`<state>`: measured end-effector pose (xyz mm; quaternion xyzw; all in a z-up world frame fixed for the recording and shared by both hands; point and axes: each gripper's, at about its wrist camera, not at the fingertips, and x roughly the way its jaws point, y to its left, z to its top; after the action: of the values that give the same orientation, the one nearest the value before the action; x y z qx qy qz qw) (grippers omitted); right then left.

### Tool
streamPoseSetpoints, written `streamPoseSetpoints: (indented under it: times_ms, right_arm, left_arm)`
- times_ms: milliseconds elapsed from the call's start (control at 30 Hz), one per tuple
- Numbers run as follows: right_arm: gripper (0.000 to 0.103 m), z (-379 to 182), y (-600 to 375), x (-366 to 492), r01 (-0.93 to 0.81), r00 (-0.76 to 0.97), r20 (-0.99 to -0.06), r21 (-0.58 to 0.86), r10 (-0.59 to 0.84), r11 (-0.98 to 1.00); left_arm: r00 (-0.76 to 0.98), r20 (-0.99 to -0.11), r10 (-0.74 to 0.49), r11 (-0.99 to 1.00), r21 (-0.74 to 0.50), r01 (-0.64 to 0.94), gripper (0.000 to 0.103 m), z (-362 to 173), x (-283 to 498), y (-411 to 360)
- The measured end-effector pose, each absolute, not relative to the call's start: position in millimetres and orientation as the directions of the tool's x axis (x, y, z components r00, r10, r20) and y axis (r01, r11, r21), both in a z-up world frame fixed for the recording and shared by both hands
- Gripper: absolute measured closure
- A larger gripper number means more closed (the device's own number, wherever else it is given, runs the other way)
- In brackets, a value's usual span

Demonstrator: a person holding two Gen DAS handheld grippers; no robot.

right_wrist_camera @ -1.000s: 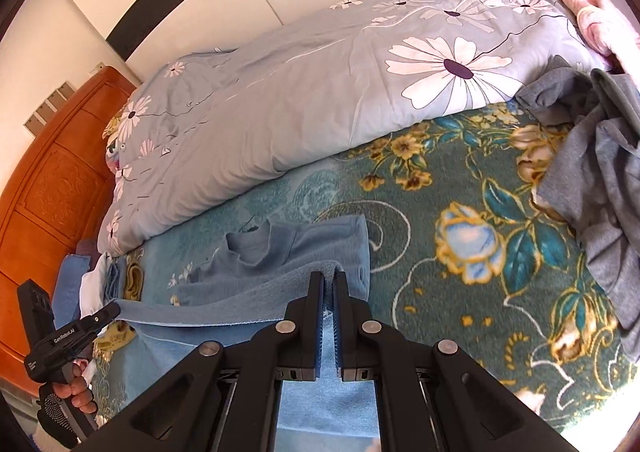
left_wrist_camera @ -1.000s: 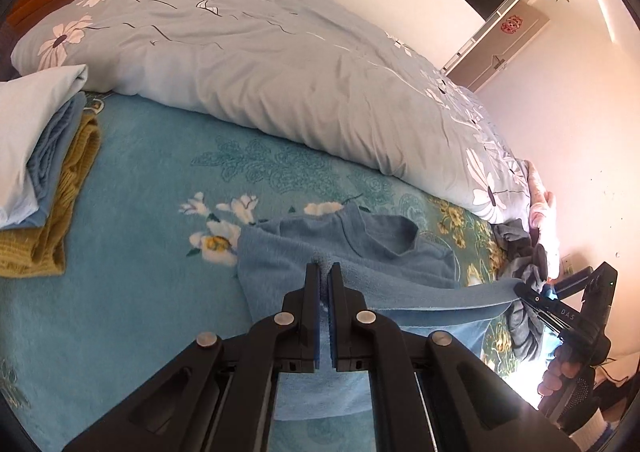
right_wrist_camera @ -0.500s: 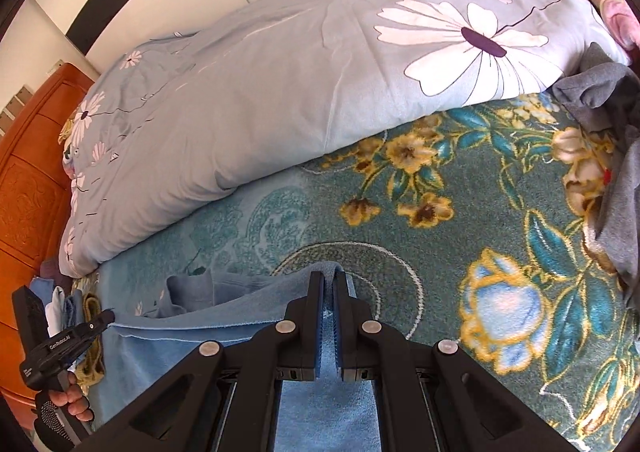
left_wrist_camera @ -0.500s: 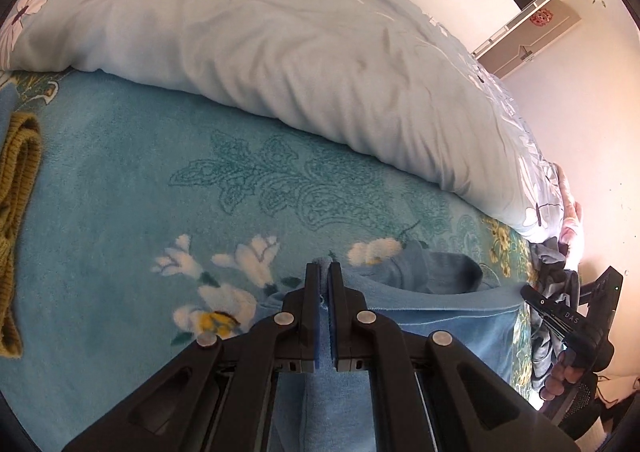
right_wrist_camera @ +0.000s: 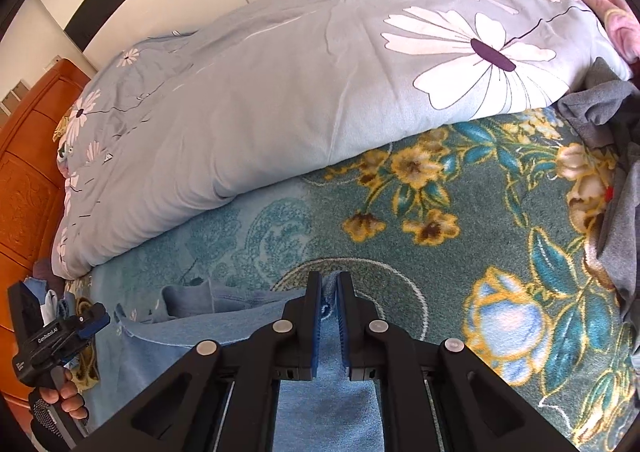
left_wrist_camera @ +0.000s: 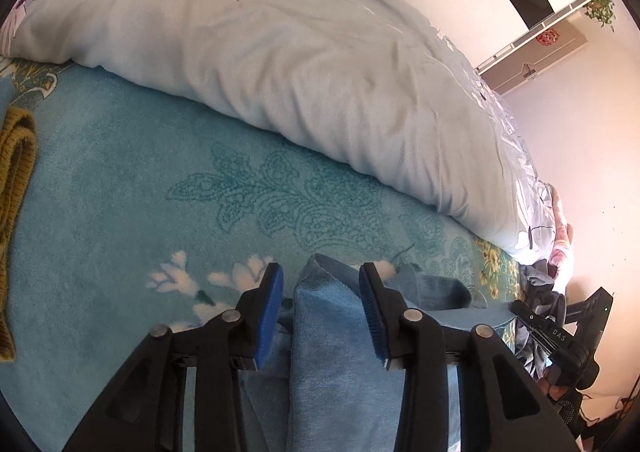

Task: Fold clothes

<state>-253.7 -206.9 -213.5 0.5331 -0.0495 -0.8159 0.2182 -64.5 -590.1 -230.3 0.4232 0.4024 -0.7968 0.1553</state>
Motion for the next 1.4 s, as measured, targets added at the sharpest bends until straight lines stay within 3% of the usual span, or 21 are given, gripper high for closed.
streamPoseSetpoints:
  times_ms: [67,233,433,667,800,1000,1233,1400]
  right_arm:
    - [0.082,-205,-205,-254,0.304,-0.357,-0.841,0.308,-0.408,-0.902]
    - [0.075,-192,-192,-247,0.292,-0.376,-0.838,0.298,-0.395,-0.909]
    - [0.065,-212,-156,-191,0.267,-0.269,-0.880,0.322,-0.391,-0.908]
    - [0.063,-244,-110,-115,0.055,-0.189,-0.896,0.399,-0.402,-0.915]
    - [0.063,-254,-108,-102,0.024,-0.163,-0.887,0.434,-0.432,-0.900]
    - [0.062,-260,-112,-108,0.018,-0.161,-0.865,0.479,-0.475,-0.878]
    - [0.059,-264,-116,-118,0.005,-0.186,-0.850,0.500,-0.492,-0.866]
    - [0.059,-267,-110,-122,-0.043,-0.216,-0.832,0.532,-0.512,-0.846]
  left_arm:
    - [-0.588,-0.804,0.091,-0.634,-0.503,0.588,0.057,-227,-62,-589]
    - [-0.558,-0.824,0.099,-0.652,-0.478,0.589,0.057,-225,-46,-578]
    - [-0.468,-0.875,0.124,-0.656,-0.426,0.623,0.056,-240,-3,-541]
    - [-0.418,-0.894,0.164,-0.483,-0.442,0.756,0.056,-259,61,-511]
    - [-0.409,-0.897,0.168,-0.438,-0.439,0.785,0.056,-258,80,-495]
    - [-0.484,-0.847,0.220,-0.376,-0.531,0.759,0.056,-265,83,-483]
    - [-0.512,-0.833,0.212,-0.338,-0.554,0.761,0.041,-286,66,-488]
    - [-0.553,-0.809,0.200,-0.270,-0.588,0.762,0.040,-289,73,-490]
